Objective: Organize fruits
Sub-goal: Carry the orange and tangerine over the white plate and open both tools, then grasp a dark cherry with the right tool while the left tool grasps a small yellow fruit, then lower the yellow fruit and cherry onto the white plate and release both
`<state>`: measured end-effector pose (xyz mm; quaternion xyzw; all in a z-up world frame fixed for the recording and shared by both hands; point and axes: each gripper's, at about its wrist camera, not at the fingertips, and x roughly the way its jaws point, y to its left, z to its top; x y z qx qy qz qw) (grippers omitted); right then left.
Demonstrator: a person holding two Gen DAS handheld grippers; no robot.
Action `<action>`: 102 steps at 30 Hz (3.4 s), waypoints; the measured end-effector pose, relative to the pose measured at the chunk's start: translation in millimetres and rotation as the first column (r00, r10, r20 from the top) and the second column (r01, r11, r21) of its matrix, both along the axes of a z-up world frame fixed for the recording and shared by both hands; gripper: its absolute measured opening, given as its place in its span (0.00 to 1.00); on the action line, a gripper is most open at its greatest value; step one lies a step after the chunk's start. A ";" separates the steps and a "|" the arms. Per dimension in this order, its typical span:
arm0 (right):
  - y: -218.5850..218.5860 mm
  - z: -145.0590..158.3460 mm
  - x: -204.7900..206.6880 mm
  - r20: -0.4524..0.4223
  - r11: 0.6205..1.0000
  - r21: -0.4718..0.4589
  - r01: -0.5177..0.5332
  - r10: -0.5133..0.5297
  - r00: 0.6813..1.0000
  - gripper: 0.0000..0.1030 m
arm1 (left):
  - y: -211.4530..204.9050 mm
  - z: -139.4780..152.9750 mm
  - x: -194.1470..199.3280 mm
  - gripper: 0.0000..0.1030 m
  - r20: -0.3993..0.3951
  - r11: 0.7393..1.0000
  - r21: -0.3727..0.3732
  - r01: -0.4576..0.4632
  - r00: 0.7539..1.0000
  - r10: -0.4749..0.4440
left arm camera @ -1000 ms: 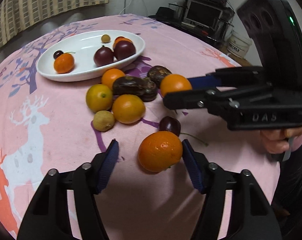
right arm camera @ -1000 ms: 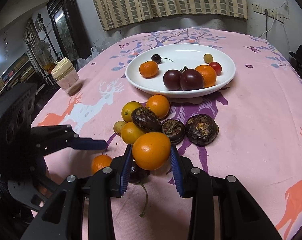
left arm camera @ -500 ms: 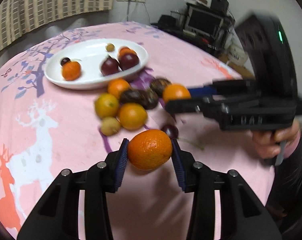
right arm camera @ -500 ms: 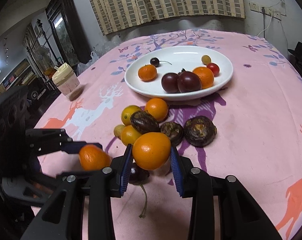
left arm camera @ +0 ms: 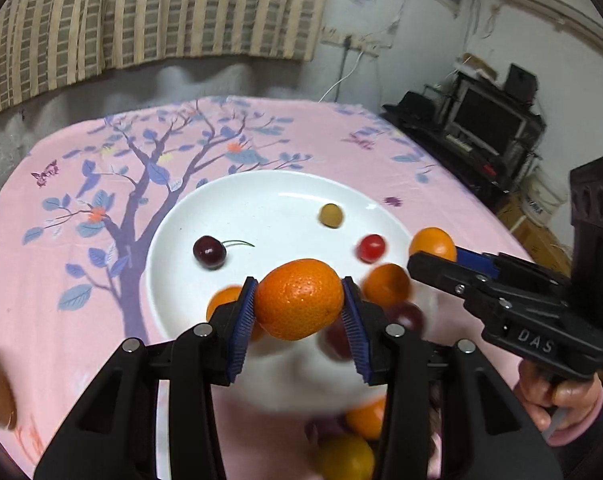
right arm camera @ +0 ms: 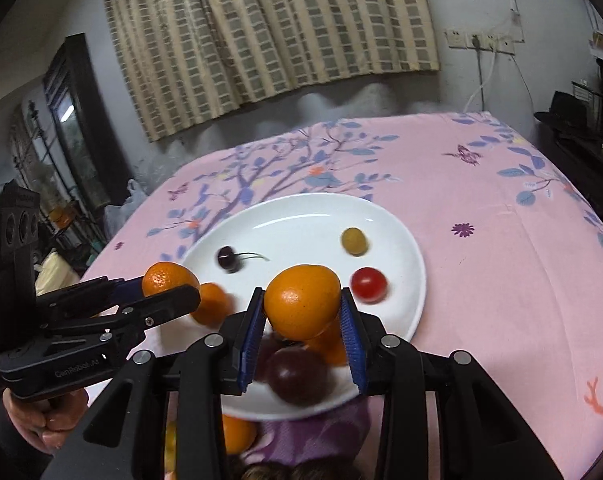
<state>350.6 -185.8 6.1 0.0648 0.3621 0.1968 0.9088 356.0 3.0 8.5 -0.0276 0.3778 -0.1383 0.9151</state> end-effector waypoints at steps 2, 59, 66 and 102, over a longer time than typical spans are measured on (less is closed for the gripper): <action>-2.2 -6.6 10.5 -0.018 1.000 0.005 0.002 -0.002 1.000 0.37 | -2.8 -5.9 11.2 0.41 -0.014 1.000 0.017 -0.016 1.000 0.016; -3.8 -23.5 -150.5 -0.129 0.959 -0.092 -0.267 0.254 0.959 0.29 | -10.0 -53.9 -152.3 0.43 -0.054 0.953 0.196 0.231 0.973 -0.225; -3.8 -22.3 -149.6 -0.129 0.961 -0.091 -0.259 0.247 0.960 0.29 | -16.8 -59.4 -141.4 0.28 -0.071 0.950 0.187 0.251 0.968 -0.242; -5.9 -3.2 -0.8 0.009 0.999 0.036 -0.009 0.008 1.000 0.47 | -0.5 -5.2 -9.1 0.34 0.023 1.000 0.007 0.006 1.000 -0.006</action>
